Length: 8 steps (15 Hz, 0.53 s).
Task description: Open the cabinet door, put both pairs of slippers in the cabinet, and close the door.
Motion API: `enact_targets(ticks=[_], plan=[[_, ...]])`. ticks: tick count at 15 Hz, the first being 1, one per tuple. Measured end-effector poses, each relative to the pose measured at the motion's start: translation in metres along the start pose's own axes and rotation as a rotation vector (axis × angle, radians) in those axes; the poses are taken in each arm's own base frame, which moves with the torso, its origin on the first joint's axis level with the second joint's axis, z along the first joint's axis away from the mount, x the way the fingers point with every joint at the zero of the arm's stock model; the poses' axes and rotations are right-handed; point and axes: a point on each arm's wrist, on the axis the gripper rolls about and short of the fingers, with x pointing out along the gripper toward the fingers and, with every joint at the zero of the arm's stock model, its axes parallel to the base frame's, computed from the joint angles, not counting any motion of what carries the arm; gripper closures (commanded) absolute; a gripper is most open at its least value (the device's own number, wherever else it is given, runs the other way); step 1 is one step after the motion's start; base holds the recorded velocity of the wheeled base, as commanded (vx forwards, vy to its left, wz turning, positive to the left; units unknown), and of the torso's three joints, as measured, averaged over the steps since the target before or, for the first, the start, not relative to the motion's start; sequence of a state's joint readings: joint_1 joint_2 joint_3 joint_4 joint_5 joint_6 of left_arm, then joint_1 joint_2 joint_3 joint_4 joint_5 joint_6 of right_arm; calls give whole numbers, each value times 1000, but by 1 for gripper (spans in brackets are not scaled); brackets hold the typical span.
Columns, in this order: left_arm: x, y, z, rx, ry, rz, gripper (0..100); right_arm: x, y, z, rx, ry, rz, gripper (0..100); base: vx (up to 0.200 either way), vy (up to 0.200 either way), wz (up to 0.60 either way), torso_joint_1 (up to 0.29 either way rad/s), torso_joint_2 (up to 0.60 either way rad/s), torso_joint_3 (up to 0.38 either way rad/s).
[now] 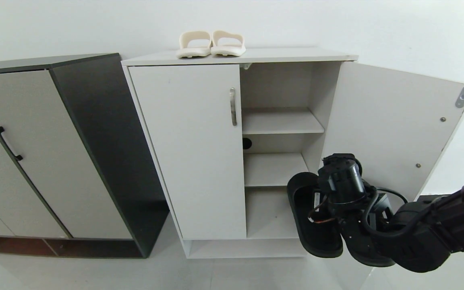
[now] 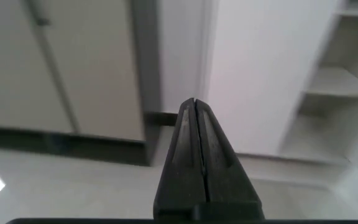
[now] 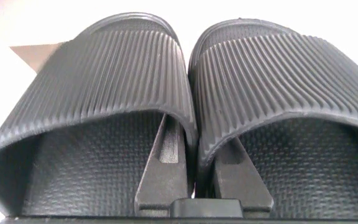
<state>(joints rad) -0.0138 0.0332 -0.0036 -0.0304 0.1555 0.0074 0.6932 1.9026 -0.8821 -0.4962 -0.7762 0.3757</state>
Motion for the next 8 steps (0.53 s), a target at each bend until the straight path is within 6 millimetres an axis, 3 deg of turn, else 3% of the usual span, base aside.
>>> enact_targets(ticks=[2, 7, 8], plan=[[-2, -3, -4, 9, 14, -143, 100, -1, 0, 0, 10, -14, 11, 100, 0, 0, 0, 0, 0, 0], [-3, -4, -5, 9, -1, -154, 100, -15, 10, -10, -22, -22, 69, 100, 0, 0, 0, 0, 0, 0], [-3, -4, -5, 8, -2, -155, 100, -19, 15, -12, -20, -30, 95, 100, 0, -200, 0, 2, 2, 2]])
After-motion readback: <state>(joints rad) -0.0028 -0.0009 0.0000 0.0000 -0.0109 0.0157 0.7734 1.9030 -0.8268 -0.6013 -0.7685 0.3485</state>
